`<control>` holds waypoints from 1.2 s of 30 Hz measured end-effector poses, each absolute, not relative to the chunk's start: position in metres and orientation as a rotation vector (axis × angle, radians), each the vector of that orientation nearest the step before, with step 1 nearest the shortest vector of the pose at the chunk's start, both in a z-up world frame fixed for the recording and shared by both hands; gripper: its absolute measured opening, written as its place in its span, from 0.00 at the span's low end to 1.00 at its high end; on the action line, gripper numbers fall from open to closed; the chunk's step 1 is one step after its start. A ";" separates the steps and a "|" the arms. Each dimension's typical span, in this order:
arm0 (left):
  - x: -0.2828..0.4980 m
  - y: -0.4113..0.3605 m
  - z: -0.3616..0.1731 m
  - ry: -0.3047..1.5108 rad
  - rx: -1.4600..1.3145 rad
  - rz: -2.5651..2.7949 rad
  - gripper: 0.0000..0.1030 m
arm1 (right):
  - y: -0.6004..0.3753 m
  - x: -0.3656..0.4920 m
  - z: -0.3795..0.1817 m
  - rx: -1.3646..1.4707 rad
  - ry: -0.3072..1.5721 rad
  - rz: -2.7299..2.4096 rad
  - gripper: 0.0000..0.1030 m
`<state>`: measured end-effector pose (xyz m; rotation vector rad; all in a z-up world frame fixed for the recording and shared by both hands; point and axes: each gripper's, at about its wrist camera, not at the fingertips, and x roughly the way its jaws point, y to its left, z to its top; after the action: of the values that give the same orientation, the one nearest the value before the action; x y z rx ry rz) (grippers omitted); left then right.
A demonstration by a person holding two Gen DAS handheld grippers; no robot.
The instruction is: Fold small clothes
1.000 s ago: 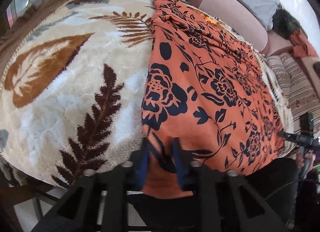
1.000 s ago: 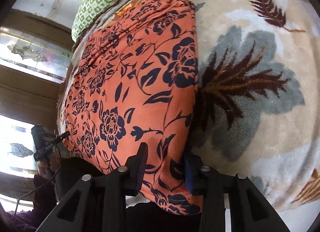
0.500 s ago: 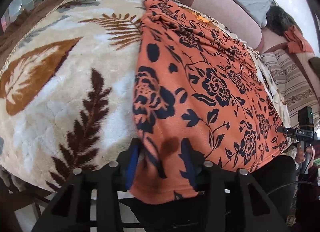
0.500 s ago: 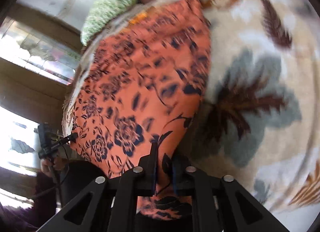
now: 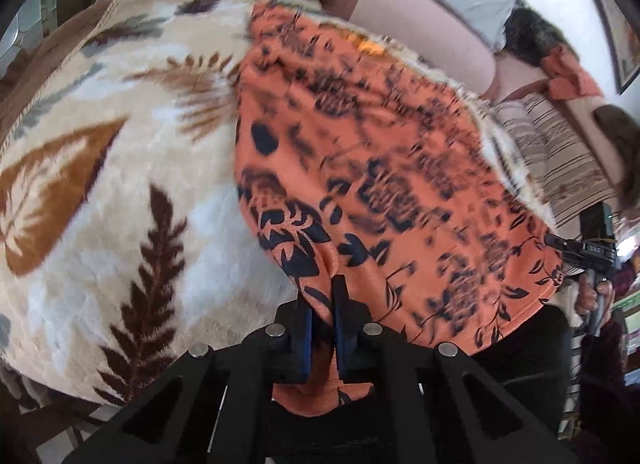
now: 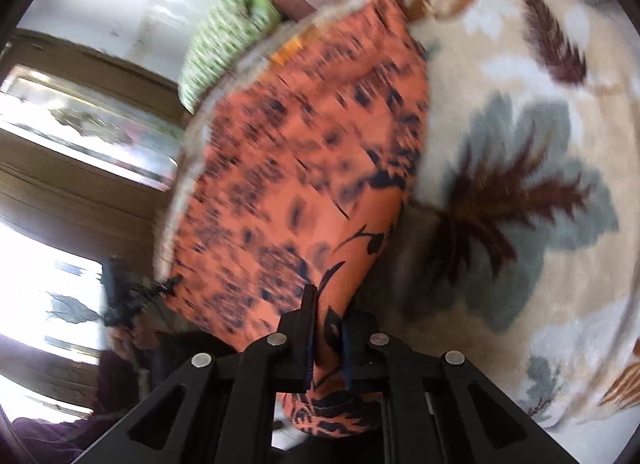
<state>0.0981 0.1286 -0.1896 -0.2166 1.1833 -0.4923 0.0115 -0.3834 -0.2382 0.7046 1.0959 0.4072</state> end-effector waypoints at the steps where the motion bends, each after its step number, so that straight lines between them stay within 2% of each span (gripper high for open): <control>1: 0.103 0.129 -0.183 1.167 -0.231 -0.503 0.08 | -0.387 0.013 -0.230 0.725 1.069 0.414 0.10; 9: 0.170 0.127 -0.140 1.075 -0.283 -0.548 0.08 | -0.427 0.056 -0.180 0.893 0.843 0.407 0.10; 12: 0.207 0.119 -0.138 1.076 -0.273 -0.535 0.08 | -0.442 0.091 -0.169 0.913 0.788 0.372 0.10; 17: 0.223 0.113 -0.155 1.102 -0.264 -0.526 0.08 | -0.446 0.135 -0.183 0.884 0.946 0.336 0.13; 23: 0.195 0.133 -0.168 1.116 -0.317 -0.489 0.08 | -0.439 0.082 -0.214 0.805 1.123 0.307 0.15; 24: 0.192 0.135 -0.168 1.117 -0.323 -0.485 0.08 | -0.441 0.071 -0.222 0.815 1.138 0.307 0.19; 26: 0.183 0.137 -0.165 1.115 -0.327 -0.477 0.08 | -0.440 0.046 -0.232 0.824 1.158 0.316 0.33; 28: 0.175 0.135 -0.160 1.110 -0.305 -0.469 0.08 | -0.440 0.024 -0.241 0.854 1.165 0.333 0.72; 33: 0.167 0.127 -0.161 1.133 -0.239 -0.425 0.11 | -0.429 0.001 -0.255 0.933 1.115 0.389 0.72; 36: 0.162 0.128 -0.169 1.157 -0.242 -0.410 0.26 | -0.419 0.004 -0.269 0.936 1.166 0.401 0.70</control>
<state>0.1621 0.1280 -0.1694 -0.2416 1.1570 -0.4097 0.0040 -0.4190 -0.2690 0.9355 1.1659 0.4006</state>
